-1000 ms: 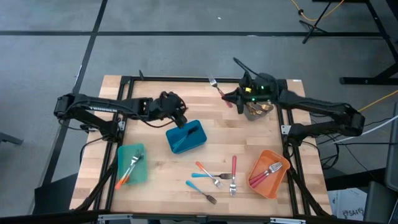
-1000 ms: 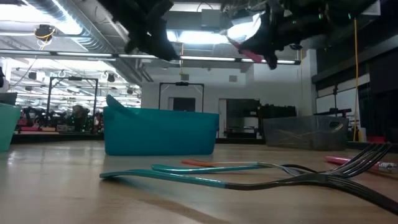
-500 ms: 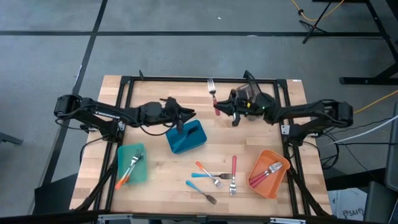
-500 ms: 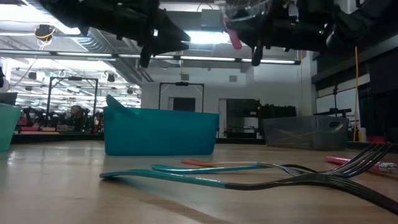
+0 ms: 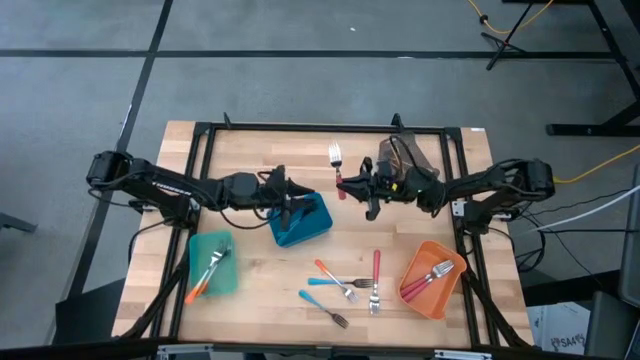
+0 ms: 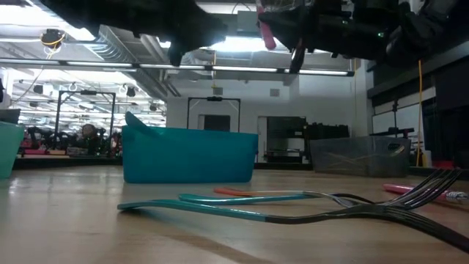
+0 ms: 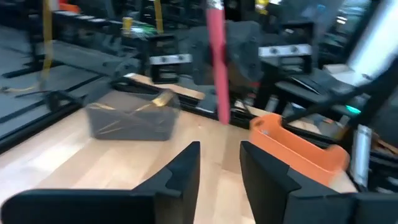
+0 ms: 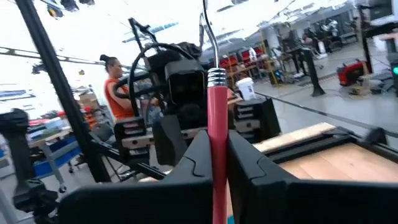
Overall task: Sort silverware by color (type)
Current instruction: Put the top pink fork into the orange bin
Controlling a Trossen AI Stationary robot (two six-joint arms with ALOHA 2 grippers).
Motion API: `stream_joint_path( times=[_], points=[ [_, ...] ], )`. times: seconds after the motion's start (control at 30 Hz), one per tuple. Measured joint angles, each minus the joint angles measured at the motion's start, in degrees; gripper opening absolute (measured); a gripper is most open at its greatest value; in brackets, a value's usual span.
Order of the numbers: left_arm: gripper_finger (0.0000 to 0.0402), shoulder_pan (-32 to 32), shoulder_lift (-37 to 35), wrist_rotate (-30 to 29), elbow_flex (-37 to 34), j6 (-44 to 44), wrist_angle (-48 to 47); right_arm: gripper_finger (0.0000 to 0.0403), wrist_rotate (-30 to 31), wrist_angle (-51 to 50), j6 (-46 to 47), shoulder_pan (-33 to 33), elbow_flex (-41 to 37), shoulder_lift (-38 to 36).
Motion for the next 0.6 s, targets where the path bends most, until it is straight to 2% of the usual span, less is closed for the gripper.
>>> stream_joint_path(
  times=[0.1,0.3,0.6],
  points=[
    [0.0131,-1.0,0.0,2.8,0.0,0.5,1.4,0.0003,0.0,0.8,-1.3,1.7,1.4,1.4],
    [0.0171,-2.7,2.3,3.1,0.0,0.6,5.7,0.0003,0.4,0.7,-7.1,5.6,7.3,5.7],
    [0.0178,-3.7,5.2,0.7,0.0,0.6,8.4,0.0003,0.9,-0.1,-8.9,7.2,13.6,10.2]
  ],
)
